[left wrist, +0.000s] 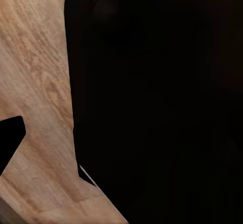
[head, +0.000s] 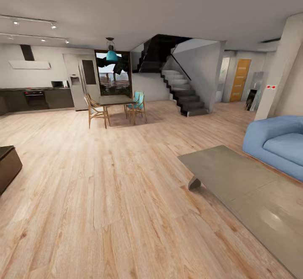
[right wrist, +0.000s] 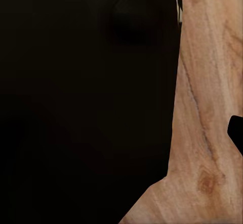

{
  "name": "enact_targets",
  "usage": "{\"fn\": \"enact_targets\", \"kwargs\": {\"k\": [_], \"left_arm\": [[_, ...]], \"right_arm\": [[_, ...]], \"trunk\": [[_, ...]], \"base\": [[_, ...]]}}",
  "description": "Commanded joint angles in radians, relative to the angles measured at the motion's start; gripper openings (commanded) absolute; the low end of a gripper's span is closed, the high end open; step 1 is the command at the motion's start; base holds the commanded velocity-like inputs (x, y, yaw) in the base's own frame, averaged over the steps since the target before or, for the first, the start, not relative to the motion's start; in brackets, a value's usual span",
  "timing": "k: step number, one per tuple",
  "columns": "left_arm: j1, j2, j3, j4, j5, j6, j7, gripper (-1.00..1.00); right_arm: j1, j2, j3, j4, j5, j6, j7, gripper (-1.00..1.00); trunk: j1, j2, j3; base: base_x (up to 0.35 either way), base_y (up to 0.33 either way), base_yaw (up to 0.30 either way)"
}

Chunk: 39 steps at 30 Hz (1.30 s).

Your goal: Turn on the radio receiver that's on the table in the living room.

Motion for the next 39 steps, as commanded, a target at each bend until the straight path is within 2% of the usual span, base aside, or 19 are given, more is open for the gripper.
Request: {"fn": "enact_targets", "kwargs": {"k": [1, 20, 39], "left_arm": [[0.001, 0.001, 0.005, -0.006, 0.005, -0.005, -0.003, 1.0], [0.001, 0.0, 0.007, -0.043, 0.008, -0.018, -0.003, 1.0], [0.001, 0.0, 0.006, -0.043, 0.007, -0.018, -0.003, 1.0]], "right_arm": [[0.006, 0.006, 0.005, 0.0, 0.005, 0.001, -0.005, 1.0], [0.006, 0.003, 0.007, 0.0, 0.007, -0.005, 0.004, 1.0], [0.006, 0.003, 0.008, 0.0, 0.007, -0.005, 0.004, 1.0]], "trunk": [[0.0, 0.0, 0.0], [0.0, 0.0, 0.0], [0.0, 0.0, 0.0]], "base": [[0.0, 0.0, 0.0], [0.0, 0.0, -0.009], [0.0, 0.0, -0.263]]}}
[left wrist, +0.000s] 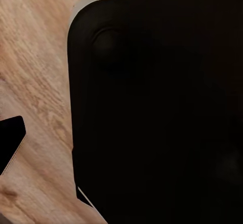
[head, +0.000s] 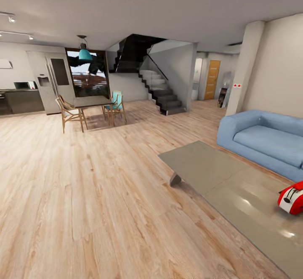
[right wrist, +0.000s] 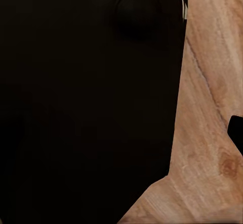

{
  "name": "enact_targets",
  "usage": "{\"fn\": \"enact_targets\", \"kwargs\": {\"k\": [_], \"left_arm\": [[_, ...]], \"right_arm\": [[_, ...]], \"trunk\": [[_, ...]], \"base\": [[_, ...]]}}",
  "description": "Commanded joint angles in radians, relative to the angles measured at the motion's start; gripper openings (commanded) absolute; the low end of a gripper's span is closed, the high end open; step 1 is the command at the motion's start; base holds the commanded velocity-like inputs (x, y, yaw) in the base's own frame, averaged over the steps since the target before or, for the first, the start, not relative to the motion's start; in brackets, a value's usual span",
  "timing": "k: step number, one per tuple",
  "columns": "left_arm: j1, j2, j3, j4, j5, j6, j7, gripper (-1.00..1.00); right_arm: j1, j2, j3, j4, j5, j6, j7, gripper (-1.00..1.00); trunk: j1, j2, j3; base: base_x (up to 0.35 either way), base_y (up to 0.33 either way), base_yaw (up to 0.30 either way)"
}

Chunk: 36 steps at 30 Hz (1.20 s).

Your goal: Turn on the radio receiver that's on the table in the living room.

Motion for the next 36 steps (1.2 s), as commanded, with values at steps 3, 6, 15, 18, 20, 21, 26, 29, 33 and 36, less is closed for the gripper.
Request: {"fn": "enact_targets", "kwargs": {"k": [3, 6, 15, 18, 20, 21, 26, 29, 33, 36], "left_arm": [[0.0, 0.0, 0.0, 0.0, 0.0, 0.0, 0.0, 1.0], [0.0, 0.0, 0.0, 0.0, 0.0, 0.0, 0.0, 1.0], [0.0, 0.001, 0.0, 0.0, 0.0, 0.0, 0.0, 1.0], [0.0, 0.002, 0.0, 0.0, 0.0, 0.0, 0.0, 1.0], [0.0, 0.001, 0.0, 0.0, 0.0, 0.0, 0.0, 1.0], [0.0, 0.001, 0.0, 0.0, 0.0, 0.0, 0.0, 1.0], [0.0, 0.001, 0.0, 0.0, 0.0, 0.0, 0.0, 1.0], [0.0, 0.001, 0.0, 0.0, 0.0, 0.0, 0.0, 1.0], [0.0, 0.001, 0.0, 0.0, 0.0, 0.0, 0.0, 1.0], [0.0, 0.0, 0.0, 0.0, 0.0, 0.0, 0.0, 1.0]], "right_arm": [[0.0, 0.0, 0.0, 0.0, 0.0, 0.0, 0.0, 1.0], [0.0, 0.0, 0.0, 0.0, 0.0, 0.0, 0.0, 1.0], [0.0, 0.0, 0.0, 0.0, 0.0, 0.0, 0.0, 1.0], [0.0, 0.0, 0.0, 0.0, 0.0, 0.0, 0.0, 1.0], [0.0, 0.0, 0.0, 0.0, 0.0, 0.0, 0.0, 1.0], [0.0, 0.0, 0.0, 0.0, 0.0, 0.0, 0.0, 1.0], [0.0, 0.0, 0.0, 0.0, 0.0, 0.0, 0.0, 1.0], [0.0, 0.0, 0.0, 0.0, 0.0, 0.0, 0.0, 1.0], [0.0, 0.0, 0.0, 0.0, 0.0, 0.0, 0.0, 1.0], [0.0, 0.0, 0.0, 0.0, 0.0, 0.0, 0.0, 1.0]], "trunk": [[0.0, 0.0, 0.0], [0.0, 0.0, 0.0], [0.0, 0.0, 0.0], [0.0, 0.0, 0.0], [0.0, 0.0, 0.0], [0.0, 0.0, 0.0], [0.0, 0.0, 0.0], [0.0, 0.0, 0.0], [0.0, 0.0, 0.0], [0.0, 0.0, 0.0]], "base": [[0.0, 0.0, -0.282], [0.0, 0.0, -0.282], [0.0, 0.0, -0.282], [0.0, 0.0, -0.282], [0.0, 0.0, -0.282], [0.0, 0.0, -0.282], [0.0, 0.0, -0.282], [0.0, 0.0, -0.282], [0.0, 0.0, -0.282], [0.0, 0.0, -0.282]]}}
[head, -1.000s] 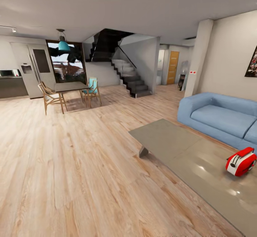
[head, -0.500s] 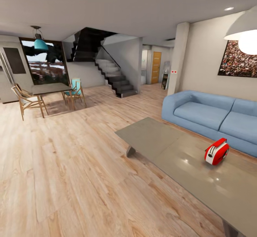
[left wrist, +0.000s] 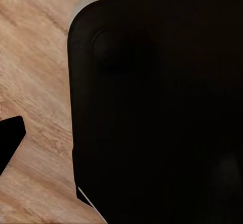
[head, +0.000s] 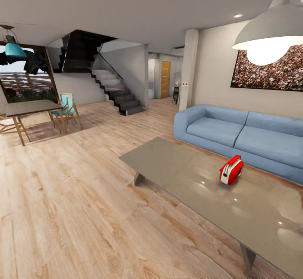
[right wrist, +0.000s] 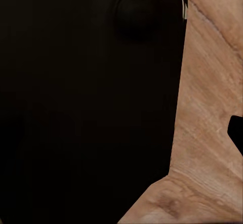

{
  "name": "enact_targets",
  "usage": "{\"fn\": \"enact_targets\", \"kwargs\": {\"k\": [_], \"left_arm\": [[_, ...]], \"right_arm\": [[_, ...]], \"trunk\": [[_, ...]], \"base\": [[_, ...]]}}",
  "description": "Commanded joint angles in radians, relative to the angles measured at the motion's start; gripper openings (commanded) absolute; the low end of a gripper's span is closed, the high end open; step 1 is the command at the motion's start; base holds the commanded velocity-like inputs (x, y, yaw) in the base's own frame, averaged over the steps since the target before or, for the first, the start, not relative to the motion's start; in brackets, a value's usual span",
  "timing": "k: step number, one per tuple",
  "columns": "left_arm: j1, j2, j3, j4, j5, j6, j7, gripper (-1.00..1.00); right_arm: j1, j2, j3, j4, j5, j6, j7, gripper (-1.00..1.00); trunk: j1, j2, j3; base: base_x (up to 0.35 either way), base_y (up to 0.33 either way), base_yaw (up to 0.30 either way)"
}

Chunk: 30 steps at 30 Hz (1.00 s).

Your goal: Turn on the radio receiver that's on the table in the living room.

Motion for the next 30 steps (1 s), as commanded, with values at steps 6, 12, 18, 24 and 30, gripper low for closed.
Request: {"fn": "enact_targets", "kwargs": {"k": [6, 12, 18, 24, 30], "left_arm": [[0.0, 0.001, 0.0, 0.0, 0.0, 0.0, 0.0, 1.0], [0.0, 0.001, -0.001, 0.0, -0.001, 0.0, 0.0, 1.0], [0.0, 0.002, -0.001, 0.001, 0.0, 0.001, -0.001, 1.0], [0.0, 0.003, -0.002, 0.0, 0.0, 0.002, -0.002, 1.0], [0.0, 0.003, -0.002, 0.0, 0.0, 0.002, -0.001, 1.0]], "right_arm": [[0.0, 0.0, 0.0, 0.0, 0.0, 0.0, 0.0, 1.0], [0.0, 0.0, 0.001, 0.0, 0.0, 0.0, 0.0, 1.0], [0.0, 0.0, 0.001, 0.0, 0.0, 0.001, 0.0, 1.0], [0.0, 0.0, 0.002, 0.0, 0.0, 0.002, -0.006, 1.0], [0.0, 0.0, 0.002, 0.0, 0.0, 0.003, -0.008, 1.0]], "trunk": [[0.0, 0.0, 0.0], [0.0, 0.0, 0.0], [0.0, 0.0, 0.0], [0.0, 0.0, 0.0], [0.0, 0.0, 0.0]], "base": [[0.0, 0.0, -0.282], [0.017, 0.0, -0.126], [0.27, 0.0, -0.008], [0.317, 0.029, -0.001], [0.323, 0.092, 0.0]]}}
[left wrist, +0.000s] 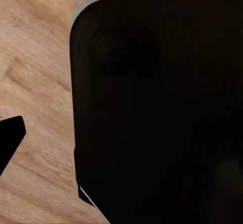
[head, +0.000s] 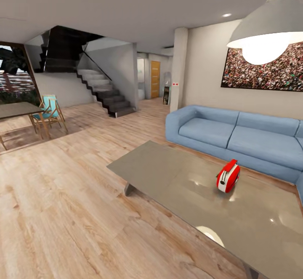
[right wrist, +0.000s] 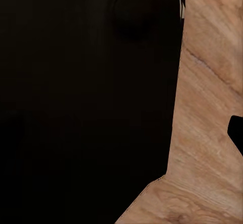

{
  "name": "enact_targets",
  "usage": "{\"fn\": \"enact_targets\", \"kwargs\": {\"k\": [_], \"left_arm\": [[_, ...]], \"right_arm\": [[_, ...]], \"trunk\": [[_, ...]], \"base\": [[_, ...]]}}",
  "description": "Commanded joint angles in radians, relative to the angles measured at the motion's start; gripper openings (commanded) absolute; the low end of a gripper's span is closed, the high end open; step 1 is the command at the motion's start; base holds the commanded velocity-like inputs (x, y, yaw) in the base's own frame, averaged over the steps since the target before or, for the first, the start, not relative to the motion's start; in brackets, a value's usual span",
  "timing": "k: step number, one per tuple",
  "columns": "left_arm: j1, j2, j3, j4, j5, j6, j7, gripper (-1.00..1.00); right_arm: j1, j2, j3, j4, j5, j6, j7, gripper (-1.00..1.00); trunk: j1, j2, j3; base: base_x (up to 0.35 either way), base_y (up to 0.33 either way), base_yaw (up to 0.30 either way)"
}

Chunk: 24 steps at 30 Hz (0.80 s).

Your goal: Turn on the radio receiver that's on the table in the living room.

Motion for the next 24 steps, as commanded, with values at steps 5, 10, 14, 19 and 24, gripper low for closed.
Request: {"fn": "enact_targets", "kwargs": {"k": [5, 10, 14, 19, 24], "left_arm": [[0.0, 0.001, 0.0, 0.0, 0.001, 0.0, 0.0, 1.0], [0.0, 0.001, 0.0, 0.0, 0.001, 0.0, 0.0, 1.0], [0.0, 0.001, 0.0, 0.0, 0.002, 0.0, 0.0, 1.0], [0.0, 0.0, 0.0, 0.0, 0.001, 0.0, 0.0, 1.0], [0.0, 0.0, 0.0, 0.0, 0.001, 0.0, 0.0, 1.0]], "right_arm": [[0.0, 0.0, 0.0, 0.0, 0.0, 0.0, 0.0, 1.0], [0.0, 0.0, 0.0, 0.0, 0.0, 0.0, 0.0, 1.0], [0.0, 0.0, 0.0, 0.0, 0.0, 0.0, 0.0, 1.0], [0.0, 0.0, 0.0, 0.0, 0.0, 0.0, 0.0, 1.0], [0.0, 0.0, 0.0, 0.0, 0.0, 0.0, 0.0, 1.0]], "trunk": [[0.0, 0.0, 0.0], [0.0, 0.0, 0.0], [0.0, 0.0, 0.0], [0.0, 0.0, 0.0], [0.0, 0.0, 0.0]], "base": [[0.323, 0.099, 0.0], [0.323, 0.099, 0.0], [0.323, 0.099, 0.0], [0.323, 0.099, 0.0], [0.323, 0.099, 0.0]]}}
